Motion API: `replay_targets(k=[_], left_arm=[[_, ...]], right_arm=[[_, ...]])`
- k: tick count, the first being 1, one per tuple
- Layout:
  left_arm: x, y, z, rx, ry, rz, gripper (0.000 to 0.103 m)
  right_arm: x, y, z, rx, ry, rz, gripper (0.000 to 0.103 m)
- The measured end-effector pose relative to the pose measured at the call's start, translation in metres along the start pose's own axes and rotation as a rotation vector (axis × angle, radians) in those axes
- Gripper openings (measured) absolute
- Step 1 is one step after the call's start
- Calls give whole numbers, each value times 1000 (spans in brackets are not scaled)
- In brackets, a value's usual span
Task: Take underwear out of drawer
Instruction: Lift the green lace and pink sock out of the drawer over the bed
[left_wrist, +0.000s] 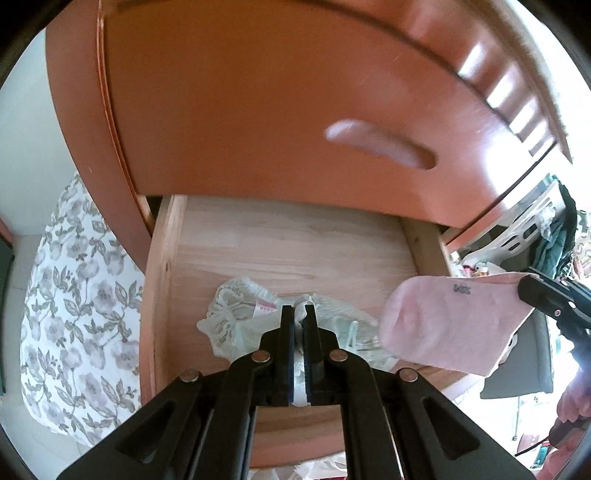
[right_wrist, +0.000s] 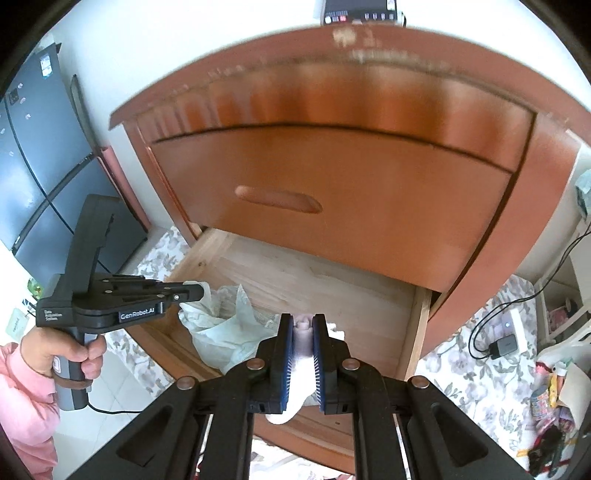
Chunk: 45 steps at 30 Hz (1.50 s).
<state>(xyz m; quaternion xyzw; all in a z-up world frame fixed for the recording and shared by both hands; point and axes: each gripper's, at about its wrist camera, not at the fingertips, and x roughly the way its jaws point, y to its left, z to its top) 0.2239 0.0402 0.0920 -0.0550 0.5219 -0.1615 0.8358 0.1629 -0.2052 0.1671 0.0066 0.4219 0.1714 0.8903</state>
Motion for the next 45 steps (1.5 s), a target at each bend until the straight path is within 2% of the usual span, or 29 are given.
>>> replay_targets(k=[14,25,32,38,45], left_arm=[[-83,-39,-9,67,-163,-32,3],[-172,-90,-37,162,-308,-49,3],[-193,-114,-68,210,-334,-68,3],[-204,-135,-91,250,-343,-93,3],[-238,-155,-106,284,-403,-109,3]], right_arm=[[-76,20,-4,-8,-134,-7,11],[-151,32,-33,-10,-233,-33,11],[-174,35,-65,-5,-246,-55,11],[-174,32,-93,8,-214,-80,11],[-195,32,-109,23,-242,-98,11]])
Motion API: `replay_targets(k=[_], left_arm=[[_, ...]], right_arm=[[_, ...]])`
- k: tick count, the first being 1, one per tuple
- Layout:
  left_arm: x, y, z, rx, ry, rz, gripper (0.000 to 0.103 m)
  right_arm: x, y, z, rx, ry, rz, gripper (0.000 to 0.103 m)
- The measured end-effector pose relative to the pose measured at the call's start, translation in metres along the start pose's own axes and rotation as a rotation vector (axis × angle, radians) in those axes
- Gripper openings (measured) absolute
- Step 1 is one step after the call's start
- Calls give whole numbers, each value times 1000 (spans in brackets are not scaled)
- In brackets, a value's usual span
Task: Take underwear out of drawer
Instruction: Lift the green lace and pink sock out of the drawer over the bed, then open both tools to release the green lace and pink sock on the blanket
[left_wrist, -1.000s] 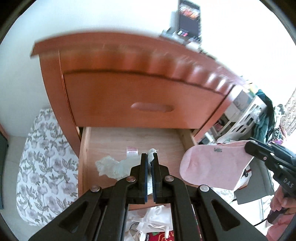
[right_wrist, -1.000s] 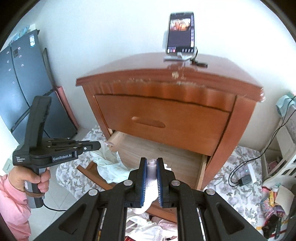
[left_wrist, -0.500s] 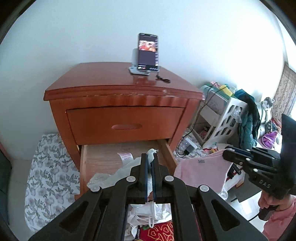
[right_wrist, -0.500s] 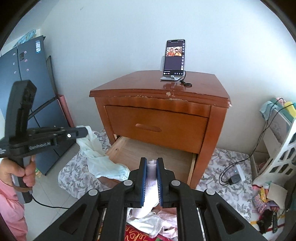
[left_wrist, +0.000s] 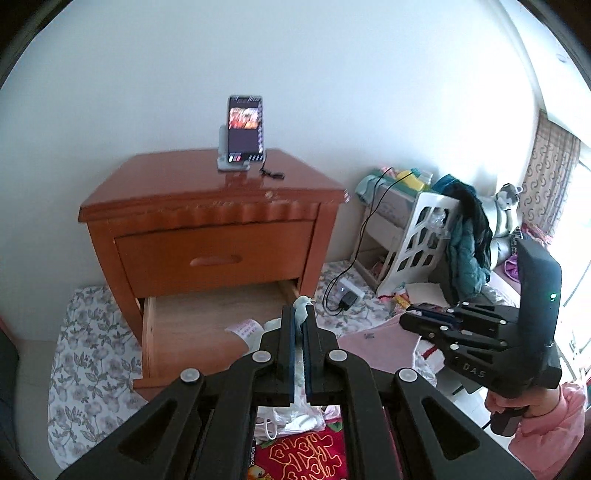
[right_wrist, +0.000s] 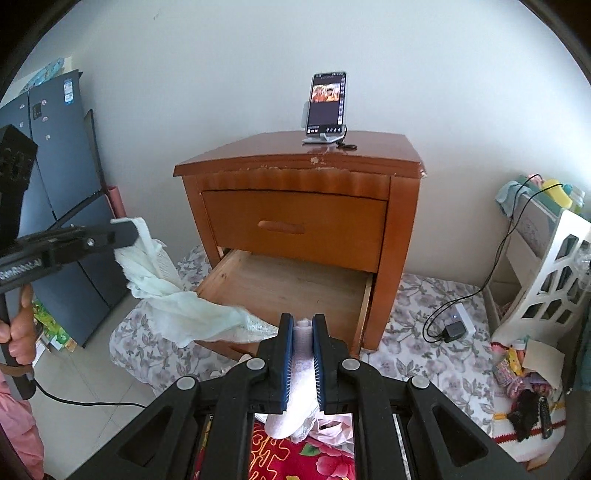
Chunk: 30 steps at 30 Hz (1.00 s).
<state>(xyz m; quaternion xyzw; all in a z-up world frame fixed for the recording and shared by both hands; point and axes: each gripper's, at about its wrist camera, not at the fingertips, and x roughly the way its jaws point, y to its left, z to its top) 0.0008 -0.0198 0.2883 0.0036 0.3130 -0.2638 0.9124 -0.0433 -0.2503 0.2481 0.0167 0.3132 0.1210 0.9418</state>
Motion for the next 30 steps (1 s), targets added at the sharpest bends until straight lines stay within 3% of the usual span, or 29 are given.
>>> replay_targets(k=[6,12,24,30], left_arm=[[-19,-16,1,13,-34,0,3],[-8,-23,-12,17,0,-6,3],[74,-8,-42,-12,124,8,3],[131,9,-82,-62,252,33,3]], right_arm=[[-22,3,-1,-9,-26,-13,11],[-20,9,-14,-31,-3,-22,11],[61,-1,-55,-13,171,-34,11],[112,-16,-81,41,264,-35,11]])
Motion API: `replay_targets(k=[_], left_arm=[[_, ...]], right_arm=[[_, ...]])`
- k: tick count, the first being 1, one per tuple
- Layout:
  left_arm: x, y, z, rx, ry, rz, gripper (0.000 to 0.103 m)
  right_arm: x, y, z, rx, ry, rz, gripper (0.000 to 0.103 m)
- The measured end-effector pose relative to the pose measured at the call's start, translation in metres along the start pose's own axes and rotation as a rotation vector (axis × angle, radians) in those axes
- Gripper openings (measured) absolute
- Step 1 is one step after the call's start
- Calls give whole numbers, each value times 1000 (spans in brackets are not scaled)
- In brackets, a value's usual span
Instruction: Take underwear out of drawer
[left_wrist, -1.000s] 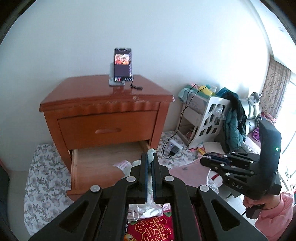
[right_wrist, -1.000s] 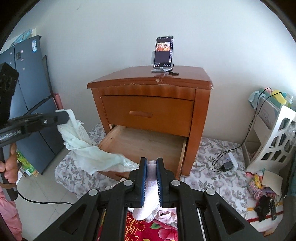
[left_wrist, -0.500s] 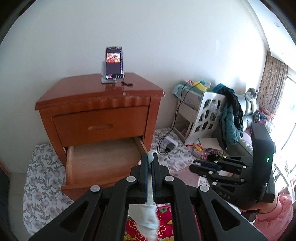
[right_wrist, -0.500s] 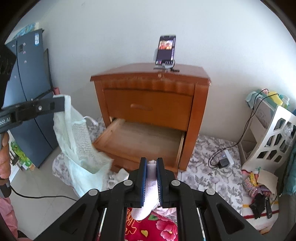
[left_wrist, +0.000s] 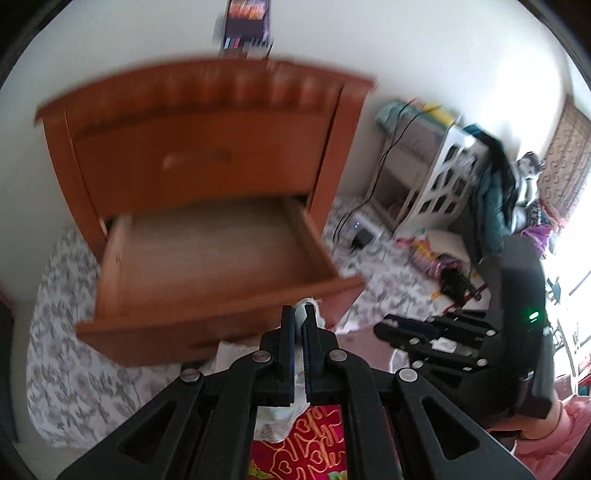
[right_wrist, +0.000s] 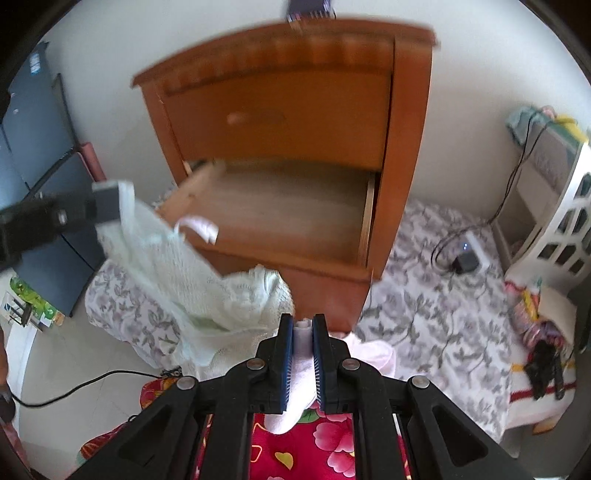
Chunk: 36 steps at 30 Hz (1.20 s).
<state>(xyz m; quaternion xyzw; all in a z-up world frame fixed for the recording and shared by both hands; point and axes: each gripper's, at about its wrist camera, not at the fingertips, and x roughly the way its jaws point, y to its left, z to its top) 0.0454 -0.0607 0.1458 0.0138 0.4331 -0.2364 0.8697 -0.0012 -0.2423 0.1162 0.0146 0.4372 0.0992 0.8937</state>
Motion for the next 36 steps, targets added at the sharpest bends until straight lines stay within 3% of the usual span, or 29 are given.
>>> replay_targets(k=[6,12,14,17,18,23,29,36], left_arm=[[57,22,-26,-65,111,35,3],[79,38,-47,-134,154,70,7],[79,41,-53,-157,154,72,22],[74,45,-62,-171,129,79,44],[73,45,-64,-177,120,84,48],[58,58,-76,-233,73,121,74],[40,61,-91,-236,4,215,89],[25,56,-107,-204,-55,227,96]], right_arm=[[49,-5,-15,33,79,-2,12],[75,-10,-23,49,128,-5,13],[77,-9,-25,48,131,-11,17],[77,-9,-25,55,125,-19,32],[77,-9,-26,58,122,-22,40],[68,-4,-29,84,92,-33,60],[52,11,-35,83,25,-58,73],[35,25,-43,91,-52,-87,88]])
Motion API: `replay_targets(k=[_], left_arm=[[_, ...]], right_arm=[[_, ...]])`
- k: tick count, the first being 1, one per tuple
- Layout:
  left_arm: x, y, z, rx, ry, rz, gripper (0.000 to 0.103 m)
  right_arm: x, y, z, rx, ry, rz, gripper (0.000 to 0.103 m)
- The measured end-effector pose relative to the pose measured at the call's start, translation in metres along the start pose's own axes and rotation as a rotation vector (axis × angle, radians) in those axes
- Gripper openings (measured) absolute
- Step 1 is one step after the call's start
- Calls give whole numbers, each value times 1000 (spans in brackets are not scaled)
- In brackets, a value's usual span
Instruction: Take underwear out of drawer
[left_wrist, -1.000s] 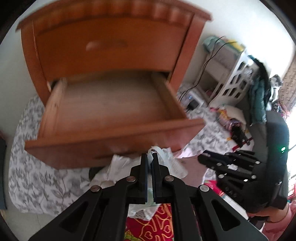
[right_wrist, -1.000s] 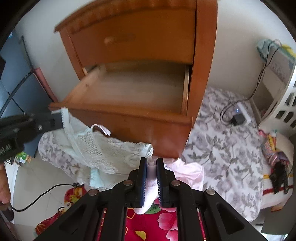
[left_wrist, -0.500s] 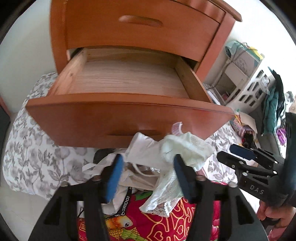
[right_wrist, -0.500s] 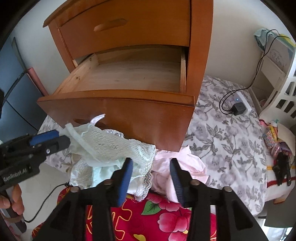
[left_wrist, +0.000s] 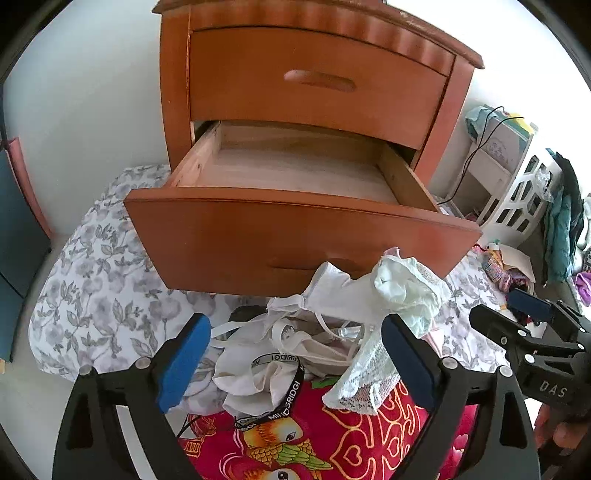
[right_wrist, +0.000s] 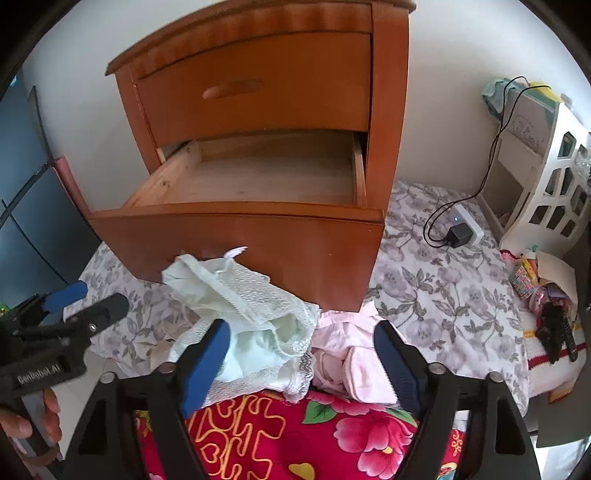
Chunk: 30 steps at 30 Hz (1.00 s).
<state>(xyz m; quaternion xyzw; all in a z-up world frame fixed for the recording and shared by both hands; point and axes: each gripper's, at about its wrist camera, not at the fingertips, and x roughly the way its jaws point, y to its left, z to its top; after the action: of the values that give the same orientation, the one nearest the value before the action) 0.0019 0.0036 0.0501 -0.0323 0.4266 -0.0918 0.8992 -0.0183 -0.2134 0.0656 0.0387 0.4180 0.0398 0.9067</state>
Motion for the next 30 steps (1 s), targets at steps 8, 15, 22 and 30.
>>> replay_targets(k=[8,15,22,30], left_arm=[[-12,7,-3,-28,-53,11,101],[-17,12,-5,-43,-69,20,102],[-15,12,-9,-32,-52,47,102],[-22,5,-7,7,-65,101,102]], right_arm=[[-17,10,-8,-15,-68,-26,103],[-31,12,-13,-27,-118,-43,103],[-43,11,-15,-22,-158,-47,103],[-50,9,-18,-18,-176,-61,103]])
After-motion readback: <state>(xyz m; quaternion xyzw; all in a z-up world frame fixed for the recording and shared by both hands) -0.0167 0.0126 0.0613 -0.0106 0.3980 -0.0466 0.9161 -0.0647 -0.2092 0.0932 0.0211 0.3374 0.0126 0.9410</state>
